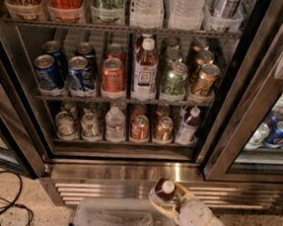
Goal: Pick blue plastic bottle from bottom shelf of fridge
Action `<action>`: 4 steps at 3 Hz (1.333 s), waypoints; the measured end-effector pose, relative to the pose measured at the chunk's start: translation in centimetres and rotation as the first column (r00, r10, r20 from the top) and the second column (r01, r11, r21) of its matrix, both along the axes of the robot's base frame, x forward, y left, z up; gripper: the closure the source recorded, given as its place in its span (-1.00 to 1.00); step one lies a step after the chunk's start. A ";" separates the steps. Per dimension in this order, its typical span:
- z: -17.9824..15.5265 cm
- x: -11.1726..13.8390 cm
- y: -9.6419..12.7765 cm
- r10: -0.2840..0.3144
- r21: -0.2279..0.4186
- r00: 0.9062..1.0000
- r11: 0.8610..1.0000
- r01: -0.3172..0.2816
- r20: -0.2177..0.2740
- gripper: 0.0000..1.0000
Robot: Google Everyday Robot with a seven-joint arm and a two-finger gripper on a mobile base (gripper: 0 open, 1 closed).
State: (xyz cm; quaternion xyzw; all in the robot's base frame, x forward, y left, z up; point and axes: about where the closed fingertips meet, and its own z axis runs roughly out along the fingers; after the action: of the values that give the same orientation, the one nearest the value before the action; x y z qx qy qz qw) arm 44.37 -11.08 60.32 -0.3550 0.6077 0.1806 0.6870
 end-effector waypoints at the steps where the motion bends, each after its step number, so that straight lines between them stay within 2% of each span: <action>1: -0.7 0.0 0.0 0.001 -0.002 1.000 1.000 -0.001 0.002 1.00; 3: -1.0 0.0 0.1 0.001 -0.003 1.000 1.000 -0.001 0.003 1.00; 4: -1.3 -0.2 0.1 -0.004 -0.028 1.000 1.000 0.005 0.020 1.00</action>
Offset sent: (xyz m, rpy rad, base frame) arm -0.0715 0.1265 0.2023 -0.6823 -0.6891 0.2372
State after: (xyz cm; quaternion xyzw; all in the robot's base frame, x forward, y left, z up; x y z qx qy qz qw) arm 44.20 -11.03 59.04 -0.3652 0.6040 0.1669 0.6885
